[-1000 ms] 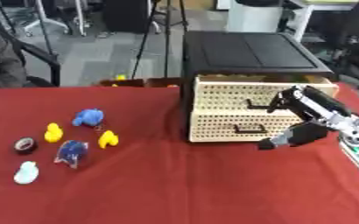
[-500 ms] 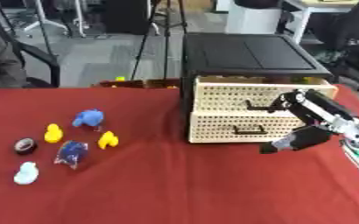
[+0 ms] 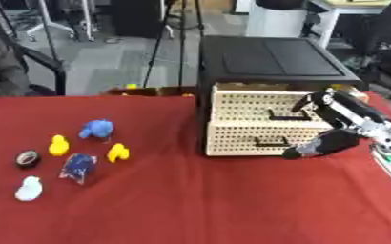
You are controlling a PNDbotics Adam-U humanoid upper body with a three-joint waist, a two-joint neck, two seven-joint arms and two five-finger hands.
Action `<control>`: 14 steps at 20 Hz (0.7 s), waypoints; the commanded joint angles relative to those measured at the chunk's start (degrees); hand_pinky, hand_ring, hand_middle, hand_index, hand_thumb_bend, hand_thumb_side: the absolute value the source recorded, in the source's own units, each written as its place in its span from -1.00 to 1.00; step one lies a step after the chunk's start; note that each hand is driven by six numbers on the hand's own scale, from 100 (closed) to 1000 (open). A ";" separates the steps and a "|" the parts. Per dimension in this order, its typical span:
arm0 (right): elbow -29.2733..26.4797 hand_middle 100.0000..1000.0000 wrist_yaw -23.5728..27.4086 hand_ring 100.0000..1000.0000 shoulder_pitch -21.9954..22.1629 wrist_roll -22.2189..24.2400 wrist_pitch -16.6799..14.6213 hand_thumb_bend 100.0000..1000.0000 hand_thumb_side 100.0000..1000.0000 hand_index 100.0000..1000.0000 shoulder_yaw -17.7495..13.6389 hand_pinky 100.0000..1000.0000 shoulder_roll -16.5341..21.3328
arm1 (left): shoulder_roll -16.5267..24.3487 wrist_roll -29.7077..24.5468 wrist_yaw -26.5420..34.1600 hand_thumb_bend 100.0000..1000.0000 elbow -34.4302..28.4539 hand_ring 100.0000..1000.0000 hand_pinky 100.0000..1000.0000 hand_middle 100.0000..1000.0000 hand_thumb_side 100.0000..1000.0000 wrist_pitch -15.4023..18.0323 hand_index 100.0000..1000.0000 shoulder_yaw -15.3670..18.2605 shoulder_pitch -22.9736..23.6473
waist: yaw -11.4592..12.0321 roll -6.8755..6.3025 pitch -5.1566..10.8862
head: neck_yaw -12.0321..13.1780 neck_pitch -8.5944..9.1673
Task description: Pick up objects from table and place into drawer.
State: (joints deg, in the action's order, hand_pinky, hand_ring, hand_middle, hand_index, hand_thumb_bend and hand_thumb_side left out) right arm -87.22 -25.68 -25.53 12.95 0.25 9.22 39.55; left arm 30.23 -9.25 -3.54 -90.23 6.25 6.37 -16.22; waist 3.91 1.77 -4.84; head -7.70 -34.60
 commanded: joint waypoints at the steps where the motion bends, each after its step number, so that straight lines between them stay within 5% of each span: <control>1: 2.57 -0.98 -1.14 -1.00 -1.67 0.66 -0.12 1.00 -0.14 0.33 -0.18 -1.00 1.36 | 1.69 -0.17 0.28 -0.73 -1.06 0.24 0.34 0.19 0.91 0.12 0.53 0.61 -0.59 | 0.06 -0.25 0.62 | -0.12 0.07; 14: 10.31 -0.99 -4.03 -1.00 -3.76 1.54 -1.82 1.00 -0.14 0.22 0.54 -1.00 -0.38 | 1.46 -0.30 0.36 -0.74 -1.11 0.24 0.34 0.19 0.92 0.22 0.53 0.54 -0.46 | 0.43 -0.54 0.60 | -0.17 0.16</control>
State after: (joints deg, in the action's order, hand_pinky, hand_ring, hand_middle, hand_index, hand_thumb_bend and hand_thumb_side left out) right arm -77.95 -28.90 -29.05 14.26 -1.40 9.88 38.06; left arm 30.23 -9.40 -3.48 -90.23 6.40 6.37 -16.17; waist 4.33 1.50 -4.66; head -7.71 -34.60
